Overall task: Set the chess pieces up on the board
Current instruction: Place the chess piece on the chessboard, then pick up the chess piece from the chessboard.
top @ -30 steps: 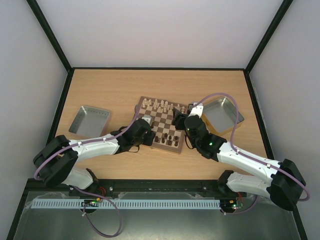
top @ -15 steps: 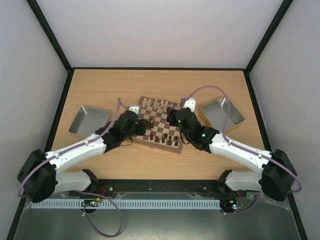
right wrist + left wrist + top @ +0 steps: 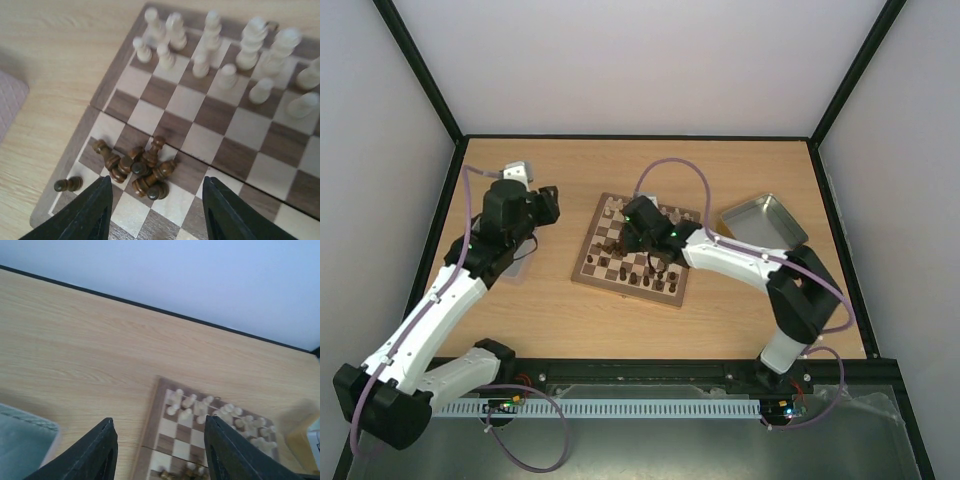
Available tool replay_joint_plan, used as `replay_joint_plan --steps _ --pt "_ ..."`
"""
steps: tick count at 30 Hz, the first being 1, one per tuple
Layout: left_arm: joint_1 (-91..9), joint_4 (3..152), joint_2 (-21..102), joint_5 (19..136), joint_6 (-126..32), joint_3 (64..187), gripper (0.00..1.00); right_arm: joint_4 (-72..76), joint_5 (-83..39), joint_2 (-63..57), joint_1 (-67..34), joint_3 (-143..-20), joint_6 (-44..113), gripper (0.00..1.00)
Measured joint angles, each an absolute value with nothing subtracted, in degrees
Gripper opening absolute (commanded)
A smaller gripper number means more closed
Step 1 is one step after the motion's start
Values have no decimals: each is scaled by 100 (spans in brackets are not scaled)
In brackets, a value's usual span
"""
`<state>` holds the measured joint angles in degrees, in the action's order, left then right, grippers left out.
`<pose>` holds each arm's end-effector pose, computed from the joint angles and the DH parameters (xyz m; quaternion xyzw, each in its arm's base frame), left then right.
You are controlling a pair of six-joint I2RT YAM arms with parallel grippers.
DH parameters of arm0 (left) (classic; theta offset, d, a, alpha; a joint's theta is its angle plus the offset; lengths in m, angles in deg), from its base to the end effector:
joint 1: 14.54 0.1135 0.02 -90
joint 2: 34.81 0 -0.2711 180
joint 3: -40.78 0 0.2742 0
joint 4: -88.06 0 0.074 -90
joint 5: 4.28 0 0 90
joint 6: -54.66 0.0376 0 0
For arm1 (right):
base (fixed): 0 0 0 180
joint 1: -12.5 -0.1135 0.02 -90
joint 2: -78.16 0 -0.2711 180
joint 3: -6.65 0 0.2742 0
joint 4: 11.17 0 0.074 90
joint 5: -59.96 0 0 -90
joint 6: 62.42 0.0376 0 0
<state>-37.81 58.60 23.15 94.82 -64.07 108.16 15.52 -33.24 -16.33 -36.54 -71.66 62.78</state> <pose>0.2330 -0.0937 0.3501 -0.0843 0.8137 -0.1921 0.5421 0.2548 0.2904 0.2315 -0.0993 0.9109 0.2490 0.3136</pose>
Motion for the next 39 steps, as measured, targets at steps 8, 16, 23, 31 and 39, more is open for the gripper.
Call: replay_joint_plan --steps 8,16,23,31,39 --pt "-3608 5681 1989 9823 -6106 10549 54 2260 -2662 -2648 -3654 -7916 6158 40" --pt "-3610 5683 1816 10020 -5970 10315 54 2610 -2594 -2914 -3654 -8141 6149 29" --pt "-3613 5705 1707 10110 -5900 10296 55 2677 -2647 -3205 -3654 -8338 6144 17" --pt "-3650 5707 1703 10147 -5865 10282 55 2695 -2837 -3312 -3654 -8438 6188 4" --pt "-3650 5707 1703 10180 -5861 10282 55 2824 -3049 -3181 -3654 -8436 6217 4"
